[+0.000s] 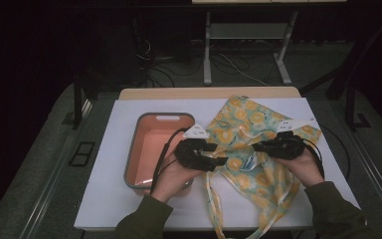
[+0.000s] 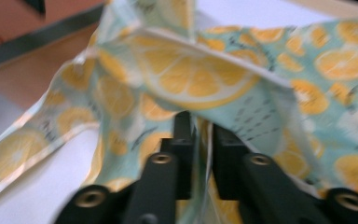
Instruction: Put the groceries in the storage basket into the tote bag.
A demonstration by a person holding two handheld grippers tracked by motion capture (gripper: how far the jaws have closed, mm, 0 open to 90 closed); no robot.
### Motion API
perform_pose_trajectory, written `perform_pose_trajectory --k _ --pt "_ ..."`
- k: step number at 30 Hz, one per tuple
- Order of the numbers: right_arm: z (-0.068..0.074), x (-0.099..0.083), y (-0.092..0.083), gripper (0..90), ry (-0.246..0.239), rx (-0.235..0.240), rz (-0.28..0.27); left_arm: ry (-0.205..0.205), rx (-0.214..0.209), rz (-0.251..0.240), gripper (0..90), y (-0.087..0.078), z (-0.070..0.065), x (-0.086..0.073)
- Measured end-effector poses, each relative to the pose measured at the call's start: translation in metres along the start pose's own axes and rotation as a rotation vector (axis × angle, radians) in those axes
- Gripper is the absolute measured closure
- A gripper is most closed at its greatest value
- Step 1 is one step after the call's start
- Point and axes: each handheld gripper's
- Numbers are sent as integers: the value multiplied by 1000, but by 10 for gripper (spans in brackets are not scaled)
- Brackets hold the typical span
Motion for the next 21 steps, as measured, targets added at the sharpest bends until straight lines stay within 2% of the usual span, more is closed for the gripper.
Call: perform_pose_trajectory --k 4,6,8,10,12,15,21 --pt "11 -6 -2 516 5 0 42 9 -1 -4 352 -4 6 -4" --pt "20 -7 -11 465 -13 -16 16 20 -1 -8 337 -5 7 -5" --pt "32 -7 -21 452 -29 -7 -14 21 0 -11 326 -5 7 -6" --pt "45 -10 -23 452 -47 21 -15 24 -1 -11 320 -6 7 -7" --pt "56 -17 -17 456 -69 42 12 22 2 -7 315 -6 8 -7" --pt "67 -27 -2 469 -75 75 67 17 4 -6 310 -6 10 -9" --pt "76 -39 29 482 -98 102 183 23 8 0 301 -6 10 -10"
Point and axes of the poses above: each handheld gripper's, and its own axes: y roughly forward along the jaws, x roughly out of its top, z roughly to its left, and after that the axes turned 11 degrees about x, right-handed
